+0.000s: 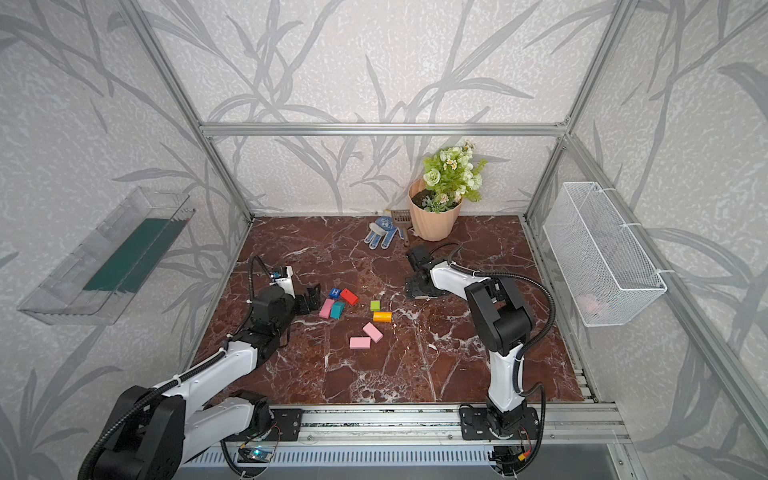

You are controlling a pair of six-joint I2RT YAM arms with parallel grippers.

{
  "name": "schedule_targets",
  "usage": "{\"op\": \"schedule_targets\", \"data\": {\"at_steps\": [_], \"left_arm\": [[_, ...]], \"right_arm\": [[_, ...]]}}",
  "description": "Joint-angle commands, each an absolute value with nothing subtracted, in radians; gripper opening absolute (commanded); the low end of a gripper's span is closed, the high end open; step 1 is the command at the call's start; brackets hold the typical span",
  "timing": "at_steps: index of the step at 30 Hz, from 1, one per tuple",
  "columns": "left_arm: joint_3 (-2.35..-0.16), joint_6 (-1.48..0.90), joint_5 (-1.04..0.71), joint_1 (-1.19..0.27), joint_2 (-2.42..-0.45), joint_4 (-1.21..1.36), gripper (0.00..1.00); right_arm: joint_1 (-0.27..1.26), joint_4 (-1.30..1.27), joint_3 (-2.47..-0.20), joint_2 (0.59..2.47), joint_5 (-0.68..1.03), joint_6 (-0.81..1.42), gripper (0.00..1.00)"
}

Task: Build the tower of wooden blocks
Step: 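Move the right gripper over the pink bars in the block pile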

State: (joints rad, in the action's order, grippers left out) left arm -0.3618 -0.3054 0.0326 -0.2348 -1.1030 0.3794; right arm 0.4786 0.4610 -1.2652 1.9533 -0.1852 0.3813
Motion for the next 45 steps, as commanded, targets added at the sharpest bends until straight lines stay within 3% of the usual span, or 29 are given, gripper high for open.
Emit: {"op": "schedule_targets", "data": {"at_steps": [1,10,20,27,33,39,45], "left_arm": [[-0.366,-0.286,0.046,-0.238,-1.098,0.399,0.95],[-0.365,-0.285,0.047,-0.238,-1.098,0.399,0.95],[-0.364,-0.287,0.048,-0.24,-1.099,0.4,0.95],[-0.372,-0.284,0.048,-0.243,-1.112,0.402,0.94],[-0.358,-0.281,0.05,-0.245,-1.09,0.407,0.93],[-0.357,-0.281,0.054,-0.247,-1.09,0.408,0.93],[-0.357,-0.281,0.057,-0.248,-1.091,0.408,0.93]], "right_arm": [[0.478,0.542,-1.265,1.894,-0.203,0.348,0.99],[0.555,0.515,-1.158,1.669,-0.174,0.347,0.99],[0.884,0.384,-1.09,1.59,-0.048,0.161,0.99],[1.015,0.279,-0.994,1.562,0.097,0.05,0.95],[1.092,0.238,-1.005,1.61,0.117,0.018,0.88],[1.05,0.374,-1.132,1.739,-0.076,0.099,0.77],[1.029,0.432,-1.185,1.836,-0.11,0.14,0.74]]}}
